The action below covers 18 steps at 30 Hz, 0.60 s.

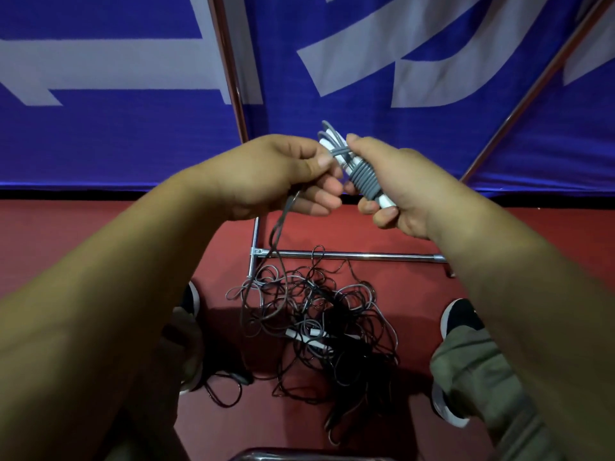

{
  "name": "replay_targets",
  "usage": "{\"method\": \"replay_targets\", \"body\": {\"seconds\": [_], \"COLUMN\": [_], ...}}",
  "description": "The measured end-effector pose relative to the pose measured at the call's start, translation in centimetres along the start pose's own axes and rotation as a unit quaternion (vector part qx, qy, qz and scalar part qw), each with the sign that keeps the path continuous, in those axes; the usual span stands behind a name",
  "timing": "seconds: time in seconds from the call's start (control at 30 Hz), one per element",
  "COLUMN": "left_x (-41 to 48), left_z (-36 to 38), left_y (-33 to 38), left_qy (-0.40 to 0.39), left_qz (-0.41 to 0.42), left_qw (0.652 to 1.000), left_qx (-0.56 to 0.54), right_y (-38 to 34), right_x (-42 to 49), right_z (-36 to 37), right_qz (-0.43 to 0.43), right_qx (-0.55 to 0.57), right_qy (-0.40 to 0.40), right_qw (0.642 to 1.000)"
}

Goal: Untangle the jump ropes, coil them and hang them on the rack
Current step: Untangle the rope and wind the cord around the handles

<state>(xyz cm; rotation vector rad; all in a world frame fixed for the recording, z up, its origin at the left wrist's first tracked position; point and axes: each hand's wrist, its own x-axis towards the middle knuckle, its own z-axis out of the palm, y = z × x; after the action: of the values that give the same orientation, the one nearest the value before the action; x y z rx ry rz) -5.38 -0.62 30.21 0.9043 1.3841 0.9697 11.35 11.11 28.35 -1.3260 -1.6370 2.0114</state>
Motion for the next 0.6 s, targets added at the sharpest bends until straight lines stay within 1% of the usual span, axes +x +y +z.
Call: {"method": "replay_targets", "body": {"seconds": [0.1, 0.23, 0.33, 0.4, 0.6], "left_x": [0.2, 0.7, 0.8, 0.9, 0.8], "left_z": [-0.5, -0.7, -0.7, -0.6, -0.1], "left_y": [-0.2, -0.6, -0.9, -0.9, -1.0], "left_qy": [-0.03, -0.043, -0.044, -0.037, -0.021], "left_qz": [0.022, 0.049, 0.048, 0.033, -0.014], "left_qw": [0.998, 0.997, 0.996, 0.993, 0.983], "left_qx": [-0.042, -0.033, 0.057, 0.111, 0.183], "right_y": [-0.6, -1.1, -1.2, -1.2, -1.1], "right_x": [-0.2, -0.4, -0.6, -0.9, -1.5], "right_z": [0.0, -0.4, -0.8, -0.8, -0.9], "right_qz": [-0.005, -0.01, -0.011, -0.016, -0.028], "right_qx": [0.022, 0.039, 0.036, 0.028, 0.038], "right_qy": [0.007, 0.014, 0.003, -0.003, -0.018], "right_qw": [1.0, 0.999, 0.999, 0.999, 0.999]}}
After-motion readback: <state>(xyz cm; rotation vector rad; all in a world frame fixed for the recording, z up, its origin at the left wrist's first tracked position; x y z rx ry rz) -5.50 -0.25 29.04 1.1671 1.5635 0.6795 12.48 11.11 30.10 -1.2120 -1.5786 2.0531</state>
